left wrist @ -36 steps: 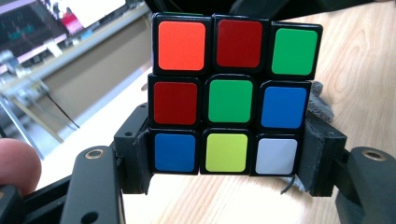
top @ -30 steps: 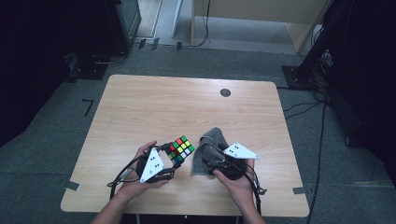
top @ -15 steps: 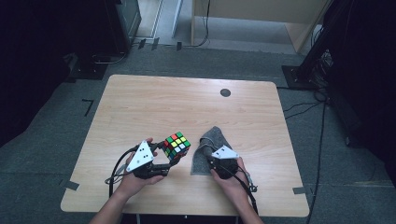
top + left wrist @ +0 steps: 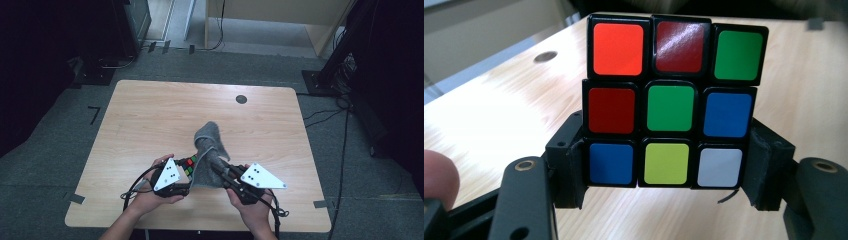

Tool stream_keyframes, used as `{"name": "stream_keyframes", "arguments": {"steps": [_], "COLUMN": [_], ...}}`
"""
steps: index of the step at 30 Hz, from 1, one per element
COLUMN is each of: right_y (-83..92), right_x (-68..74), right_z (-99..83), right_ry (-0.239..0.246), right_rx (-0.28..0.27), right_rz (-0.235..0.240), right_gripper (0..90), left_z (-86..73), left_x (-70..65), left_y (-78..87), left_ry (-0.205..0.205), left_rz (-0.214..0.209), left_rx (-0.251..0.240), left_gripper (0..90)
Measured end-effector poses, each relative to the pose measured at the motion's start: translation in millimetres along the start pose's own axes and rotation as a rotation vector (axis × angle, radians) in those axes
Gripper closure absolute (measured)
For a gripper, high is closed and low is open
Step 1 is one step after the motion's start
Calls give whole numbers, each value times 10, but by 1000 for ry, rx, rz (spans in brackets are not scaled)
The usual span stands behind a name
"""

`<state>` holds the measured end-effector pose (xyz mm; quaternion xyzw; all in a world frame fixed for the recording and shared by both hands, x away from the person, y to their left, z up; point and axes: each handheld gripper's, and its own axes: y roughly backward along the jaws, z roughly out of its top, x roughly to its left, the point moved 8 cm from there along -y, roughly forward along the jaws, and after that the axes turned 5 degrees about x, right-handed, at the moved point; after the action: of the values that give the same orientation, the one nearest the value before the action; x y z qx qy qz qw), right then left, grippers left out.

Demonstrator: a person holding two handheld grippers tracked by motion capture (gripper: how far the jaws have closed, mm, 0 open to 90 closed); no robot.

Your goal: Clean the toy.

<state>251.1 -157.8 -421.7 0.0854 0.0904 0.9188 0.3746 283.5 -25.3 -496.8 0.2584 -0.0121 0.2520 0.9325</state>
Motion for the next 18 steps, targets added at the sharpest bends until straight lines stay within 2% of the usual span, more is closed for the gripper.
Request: {"name": "stream_keyframes", "arguments": {"steps": [3, 5, 8, 11, 12, 14, 15, 18], "right_y": [-119, -130, -125, -150, -145, -112, -88, -36], "right_x": [33, -28, -200, -403, -451, -482, -458, -229], "right_z": [-134, -188, -254, -413, -444, -418, -362, -149], "right_ry": [-18, -62, -65, -87, -109, -159, -163, -98], "right_rx": [52, 44, 77, 176, 180, 151, 123, 35], "right_rz": [30, 24, -41, -123, -139, -140, -130, -53], "right_gripper": [789, 787, 787, 784, 782, 777, 775, 767], "left_z": [90, 106, 128, 189, 190, 146, 116, 76], "left_x": [-63, -62, -62, -53, -47, -34, -30, -51], "left_y": [81, 116, 158, 208, 209, 180, 157, 94], "left_ry": [-5, -32, -26, -6, -12, -32, -37, -48], "left_rz": [-37, -22, -46, -60, -54, -29, -25, -17], "left_rx": [-62, -73, -106, -146, -139, -103, -84, -51], "left_gripper": [342, 343, 343, 344, 343, 343, 343, 343]}}
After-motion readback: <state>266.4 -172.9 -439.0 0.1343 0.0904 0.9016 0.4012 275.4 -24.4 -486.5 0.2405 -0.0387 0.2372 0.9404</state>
